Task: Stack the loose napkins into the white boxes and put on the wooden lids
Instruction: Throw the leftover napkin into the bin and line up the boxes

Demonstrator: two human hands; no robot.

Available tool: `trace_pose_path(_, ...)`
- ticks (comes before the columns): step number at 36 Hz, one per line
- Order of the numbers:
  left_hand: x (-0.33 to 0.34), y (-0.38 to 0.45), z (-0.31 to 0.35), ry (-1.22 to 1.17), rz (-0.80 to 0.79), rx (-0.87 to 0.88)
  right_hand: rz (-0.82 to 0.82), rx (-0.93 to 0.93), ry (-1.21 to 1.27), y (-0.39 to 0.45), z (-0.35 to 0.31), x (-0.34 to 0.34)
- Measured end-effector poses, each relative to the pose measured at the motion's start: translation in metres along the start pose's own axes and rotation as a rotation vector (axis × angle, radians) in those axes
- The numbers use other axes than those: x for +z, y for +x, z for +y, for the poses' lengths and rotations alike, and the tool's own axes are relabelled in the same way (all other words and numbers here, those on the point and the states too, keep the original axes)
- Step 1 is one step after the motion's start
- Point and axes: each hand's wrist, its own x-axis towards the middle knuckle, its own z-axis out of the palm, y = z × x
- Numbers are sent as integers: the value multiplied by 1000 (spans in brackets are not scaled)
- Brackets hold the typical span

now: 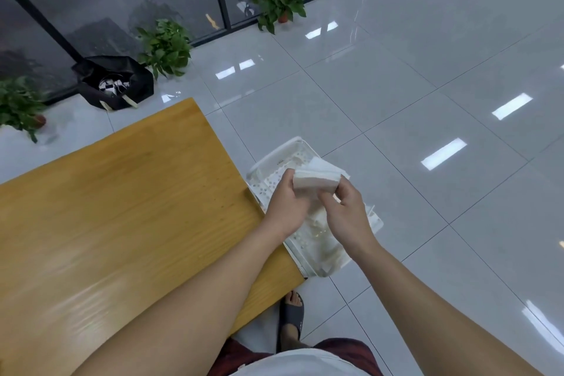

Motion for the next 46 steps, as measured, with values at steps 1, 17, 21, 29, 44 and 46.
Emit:
trace_pose_path(1, 1, 0, 0, 2, 5, -2, -2, 2, 0, 1, 0, 0)
trace_pose_path(17, 0, 5, -18, 163, 17, 69, -71, -33, -55, 3, -9, -12)
trace_pose_path(21, -4, 6, -17, 211, 15, 73, -125, -122, -92, 0, -21, -20)
trace_pose_path(29, -31, 5, 14, 148, -9, 77, 22, -161, -151, 16, -38, -30)
trace_pose_path(44, -104, -31, 25, -128, 108, -48, -135, 55, -72, 22, -47, 7)
trace_pose_path(46, -123, -41, 23, -96, 145, -22, -161, 24, -101, 21, -50, 21)
